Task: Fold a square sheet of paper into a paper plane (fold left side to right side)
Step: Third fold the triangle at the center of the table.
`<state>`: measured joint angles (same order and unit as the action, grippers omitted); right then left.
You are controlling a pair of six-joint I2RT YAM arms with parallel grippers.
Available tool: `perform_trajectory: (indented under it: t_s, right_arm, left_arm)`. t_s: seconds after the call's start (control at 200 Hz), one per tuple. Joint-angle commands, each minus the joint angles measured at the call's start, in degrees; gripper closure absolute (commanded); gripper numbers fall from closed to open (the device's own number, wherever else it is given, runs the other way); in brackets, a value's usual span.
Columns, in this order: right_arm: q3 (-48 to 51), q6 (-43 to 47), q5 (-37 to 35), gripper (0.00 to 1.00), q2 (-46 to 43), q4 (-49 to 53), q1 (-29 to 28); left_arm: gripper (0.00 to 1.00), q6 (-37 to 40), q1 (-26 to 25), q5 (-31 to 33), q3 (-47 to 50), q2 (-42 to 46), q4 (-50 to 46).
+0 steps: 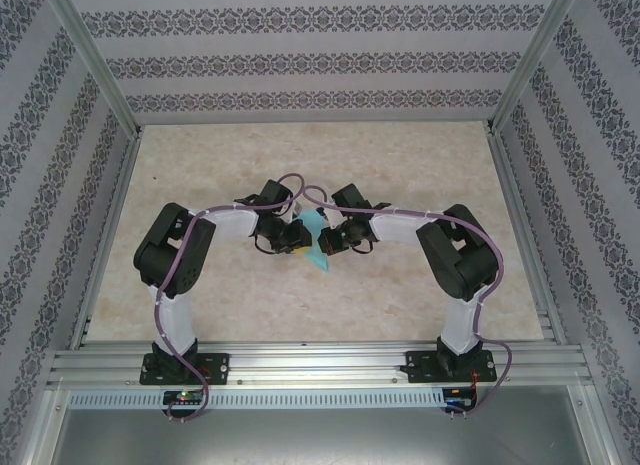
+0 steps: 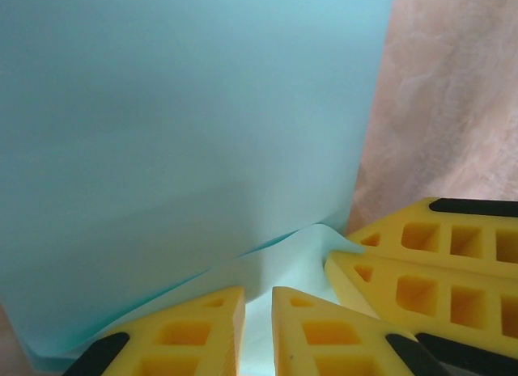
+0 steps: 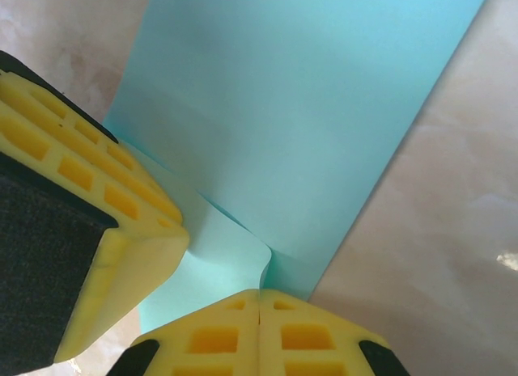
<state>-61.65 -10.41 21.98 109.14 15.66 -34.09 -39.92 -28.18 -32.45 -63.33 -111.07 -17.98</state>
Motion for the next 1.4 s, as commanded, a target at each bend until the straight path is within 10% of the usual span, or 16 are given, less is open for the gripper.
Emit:
perform_trajectory:
  t_s: [0.0,0.34,0.629,1.394]
  right_arm:
    - [-0.5,-0.1,-1.0,0.97,0.9,2.8,0.1]
    - [2.6,-3.8,2.8,0.72,-11.3,1.9,2.6]
    - [10.9,-13.5,14.7,0.76,-13.9,-8.2,0.5]
    - [10.5,-13.6,12.5,0.8,-4.2,-5.7,-2.3]
  left_arm:
    - [0.81,1.2,-0.4,3.1,2.8,-1.4,-1.1]
    - [0.82,0.7,-0.5,3.5,4.6,-2.0,0.2]
    - [0.82,1.0,-0.5,3.5,4.2,-2.1,0.1]
    - [0.83,1.2,-0.4,3.6,4.1,-2.5,0.2]
